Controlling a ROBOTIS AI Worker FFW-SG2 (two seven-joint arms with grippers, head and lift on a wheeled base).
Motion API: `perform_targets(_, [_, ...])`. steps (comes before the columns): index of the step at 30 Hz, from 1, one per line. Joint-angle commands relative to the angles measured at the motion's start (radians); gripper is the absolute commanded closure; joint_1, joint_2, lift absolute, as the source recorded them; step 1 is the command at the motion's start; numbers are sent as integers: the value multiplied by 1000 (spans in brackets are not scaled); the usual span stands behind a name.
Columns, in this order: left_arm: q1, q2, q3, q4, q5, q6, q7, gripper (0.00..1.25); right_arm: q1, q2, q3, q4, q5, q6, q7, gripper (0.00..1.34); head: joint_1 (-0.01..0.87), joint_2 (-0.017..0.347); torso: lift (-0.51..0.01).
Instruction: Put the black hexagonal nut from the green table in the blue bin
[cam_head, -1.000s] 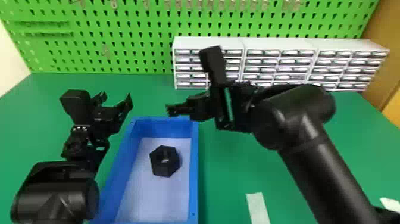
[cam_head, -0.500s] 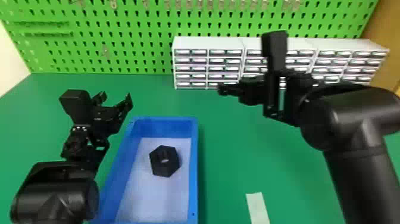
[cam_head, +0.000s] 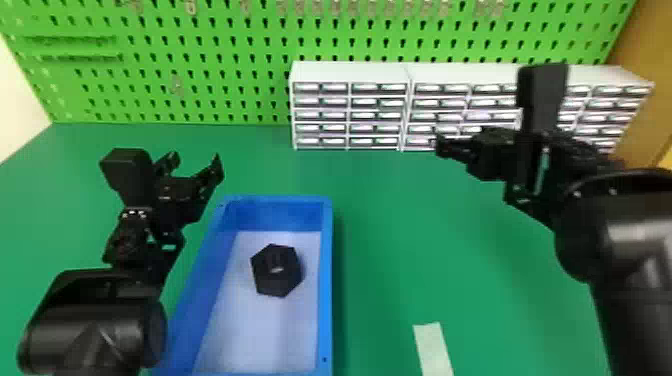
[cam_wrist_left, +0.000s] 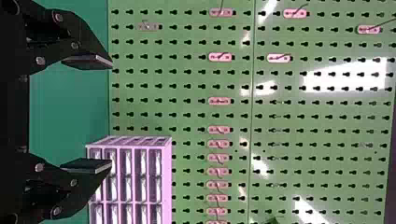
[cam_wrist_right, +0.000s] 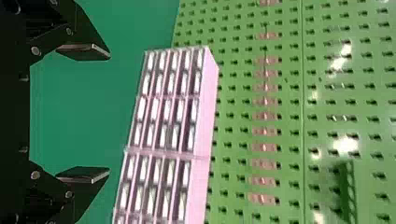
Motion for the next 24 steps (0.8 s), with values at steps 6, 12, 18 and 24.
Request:
perform_targets(6, [-3,0,-2,0,-2,0,0,496,86,15,-90,-5,103,-145,0,391,686,52,-97])
perform_targets(12, [-3,0,1,0,0,0,0,496,126,22,-118,32,146,-266,-2,391,686,52,-97])
perform_targets(18, [-3,0,3,0,1,0,0,496,153,35,-142,92,143,-410,-3,389,686,52,-97])
perform_targets(24, [-2,0,4,2,3,0,0,496,164,45,-159,142,145,-525,-3,389,686,52,-97])
